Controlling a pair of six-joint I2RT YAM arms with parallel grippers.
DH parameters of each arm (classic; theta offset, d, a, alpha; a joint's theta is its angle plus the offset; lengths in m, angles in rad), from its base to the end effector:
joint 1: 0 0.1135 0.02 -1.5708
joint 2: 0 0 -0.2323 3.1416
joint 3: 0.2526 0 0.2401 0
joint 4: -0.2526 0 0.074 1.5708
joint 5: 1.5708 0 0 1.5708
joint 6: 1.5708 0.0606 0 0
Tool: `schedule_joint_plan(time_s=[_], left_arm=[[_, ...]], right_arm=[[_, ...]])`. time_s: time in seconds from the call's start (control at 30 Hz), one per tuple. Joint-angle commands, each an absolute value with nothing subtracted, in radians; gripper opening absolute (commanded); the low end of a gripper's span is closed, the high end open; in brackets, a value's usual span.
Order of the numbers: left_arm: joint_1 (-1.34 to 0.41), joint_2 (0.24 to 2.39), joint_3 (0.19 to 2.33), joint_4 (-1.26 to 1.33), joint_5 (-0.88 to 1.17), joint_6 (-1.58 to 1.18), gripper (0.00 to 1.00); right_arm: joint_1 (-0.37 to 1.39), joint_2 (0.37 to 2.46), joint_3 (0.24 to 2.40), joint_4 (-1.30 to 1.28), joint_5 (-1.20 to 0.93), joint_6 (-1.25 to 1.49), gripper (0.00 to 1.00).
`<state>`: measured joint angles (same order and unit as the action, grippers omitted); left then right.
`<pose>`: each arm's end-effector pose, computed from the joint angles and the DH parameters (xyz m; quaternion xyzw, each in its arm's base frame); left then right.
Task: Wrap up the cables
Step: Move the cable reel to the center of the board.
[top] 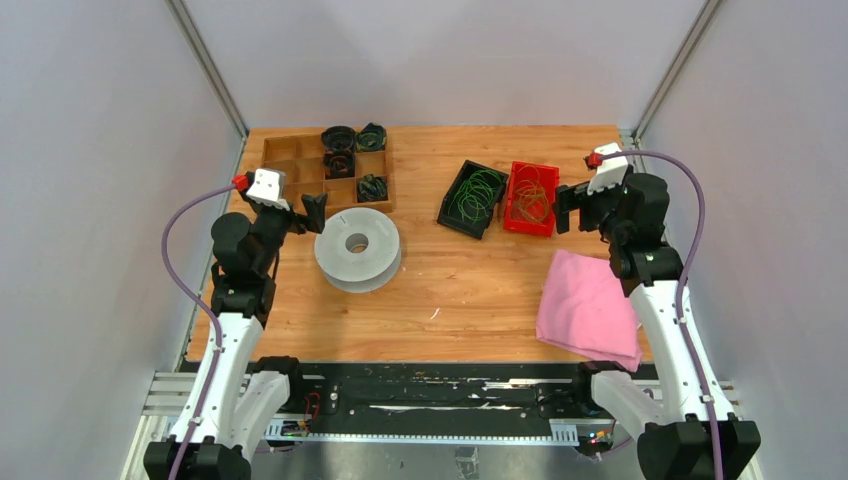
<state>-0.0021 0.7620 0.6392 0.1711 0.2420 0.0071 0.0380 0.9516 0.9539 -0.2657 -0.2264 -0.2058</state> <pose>0.2227 -0.0150 0.3114 0.0905 0.6844 -0.0815 0.7189 0.2453 0.0229 0.3286 -0.1641 0.7746 0.0387 0.6096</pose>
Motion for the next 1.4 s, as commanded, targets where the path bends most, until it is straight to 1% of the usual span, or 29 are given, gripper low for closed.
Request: schedule_joint_plan(time_s=[0.0,0.5,0.83,1.0,1.2,1.37], left_arm=[[-0.004,0.748,0.634,0.212,0.236,0.007,0.98],[-0.003,0.745,0.637,0.2,0.235,0.018,0.98],[-0.004,0.752,0.667,0.137,0.259,0.05,0.98],[-0.003,0.763,0.673,0.124,0.287,0.067,0.98],[-0.003,0.797,0.682,0.12,0.354,0.104,0.98],[-0.003,0.828,0.691,0.034,0.412,0.229,0.98]], right_arm=[[0.021,0.927,0.933,-0.235,-0.245,-0.216,0.98],[0.021,0.932,0.932,-0.237,-0.251,-0.216,0.98],[0.021,0.895,0.937,-0.228,-0.161,-0.218,0.98],[0.021,0.898,0.972,-0.279,-0.2,-0.247,0.98],[0.028,0.929,1.028,-0.383,-0.293,-0.316,0.98],[0.044,0.962,1.039,-0.427,-0.302,-0.345,0.98]])
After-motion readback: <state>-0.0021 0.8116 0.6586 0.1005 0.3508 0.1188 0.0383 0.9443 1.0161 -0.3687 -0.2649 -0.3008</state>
